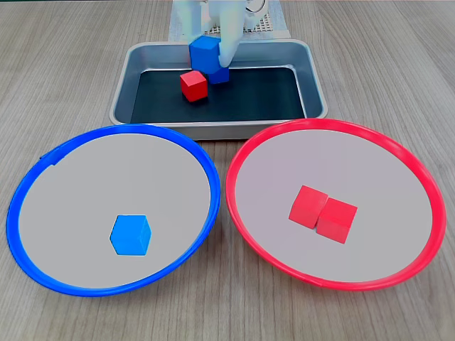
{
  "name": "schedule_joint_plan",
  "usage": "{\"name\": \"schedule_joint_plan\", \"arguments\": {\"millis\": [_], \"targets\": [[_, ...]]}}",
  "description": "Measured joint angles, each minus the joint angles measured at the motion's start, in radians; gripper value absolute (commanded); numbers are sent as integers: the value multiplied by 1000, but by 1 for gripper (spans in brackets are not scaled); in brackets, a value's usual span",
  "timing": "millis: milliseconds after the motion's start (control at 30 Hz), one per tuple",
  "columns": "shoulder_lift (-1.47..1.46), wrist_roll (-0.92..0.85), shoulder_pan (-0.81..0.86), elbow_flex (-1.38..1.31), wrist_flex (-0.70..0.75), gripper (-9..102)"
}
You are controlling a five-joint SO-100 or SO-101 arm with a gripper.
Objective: Move six blocks tray to matching dishes
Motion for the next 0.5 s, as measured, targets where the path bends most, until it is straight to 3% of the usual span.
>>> {"name": "schedule_joint_plan", "arguments": {"millis": [33,100,167,267,367,433,500], "targets": [[-21,32,25,-3,-40,0],[-198,179,106,-81,-405,0],[-354,282,137,-209,-541,0],[-499,350,149,-322,-606,8],[-540,364,172,-348,-623,26],[-541,360,167,-351,-627,17],[-537,360,167,-347,-609,0]]}}
